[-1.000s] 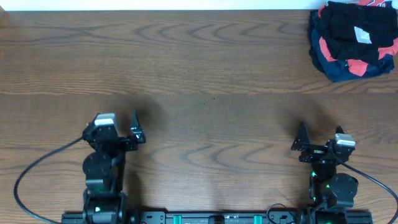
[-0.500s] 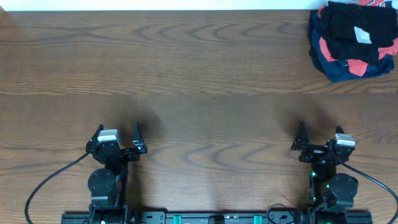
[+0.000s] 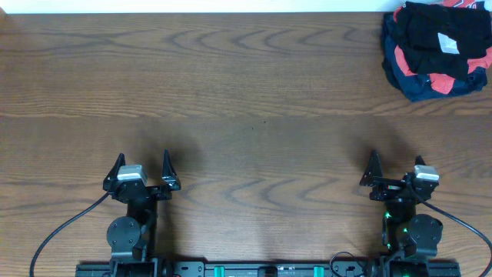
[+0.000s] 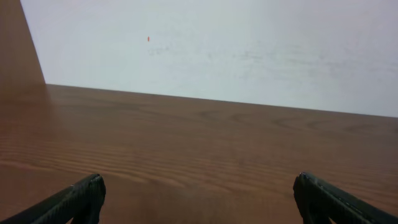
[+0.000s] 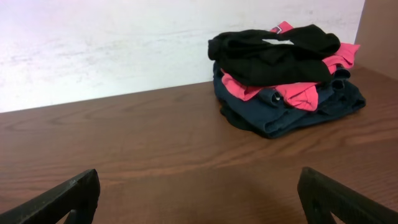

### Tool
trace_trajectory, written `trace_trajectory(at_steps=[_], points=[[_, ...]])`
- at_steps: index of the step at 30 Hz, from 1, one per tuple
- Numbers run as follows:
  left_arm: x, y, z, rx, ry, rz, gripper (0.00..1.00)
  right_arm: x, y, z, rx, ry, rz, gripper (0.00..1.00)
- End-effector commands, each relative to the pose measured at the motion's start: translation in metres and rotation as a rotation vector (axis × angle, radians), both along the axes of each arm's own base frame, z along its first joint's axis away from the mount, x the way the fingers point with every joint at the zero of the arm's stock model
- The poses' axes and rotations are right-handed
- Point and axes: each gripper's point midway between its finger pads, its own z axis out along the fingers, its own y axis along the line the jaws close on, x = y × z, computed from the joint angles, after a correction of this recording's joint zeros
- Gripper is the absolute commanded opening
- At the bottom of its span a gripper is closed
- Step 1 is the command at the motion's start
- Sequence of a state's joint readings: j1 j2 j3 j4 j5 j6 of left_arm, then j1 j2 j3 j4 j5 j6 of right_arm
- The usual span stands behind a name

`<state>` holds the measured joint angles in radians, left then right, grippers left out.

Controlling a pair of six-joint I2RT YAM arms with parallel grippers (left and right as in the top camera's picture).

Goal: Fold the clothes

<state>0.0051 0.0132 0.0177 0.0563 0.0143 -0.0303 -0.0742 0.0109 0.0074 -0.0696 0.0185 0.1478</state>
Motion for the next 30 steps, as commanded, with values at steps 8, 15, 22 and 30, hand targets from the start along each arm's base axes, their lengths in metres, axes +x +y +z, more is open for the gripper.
trace_trajectory(at_steps=[8,15,22,30], points=[[-0.003,0.002,-0.037,-0.012,0.136,0.013,0.98,0.000,0.002,-0.001,-0.015,0.002,0.009,0.99],[-0.003,0.001,-0.036,-0.012,0.131,0.010,0.98,0.000,0.002,-0.001,-0.015,0.001,0.009,0.99],[-0.003,0.001,-0.037,-0.012,0.134,0.010,0.98,0.000,0.002,-0.001,-0.015,0.002,0.009,0.99],[-0.003,0.001,-0.037,-0.012,0.134,0.009,0.98,0.000,0.002,-0.001,-0.015,0.001,0.009,0.99]])
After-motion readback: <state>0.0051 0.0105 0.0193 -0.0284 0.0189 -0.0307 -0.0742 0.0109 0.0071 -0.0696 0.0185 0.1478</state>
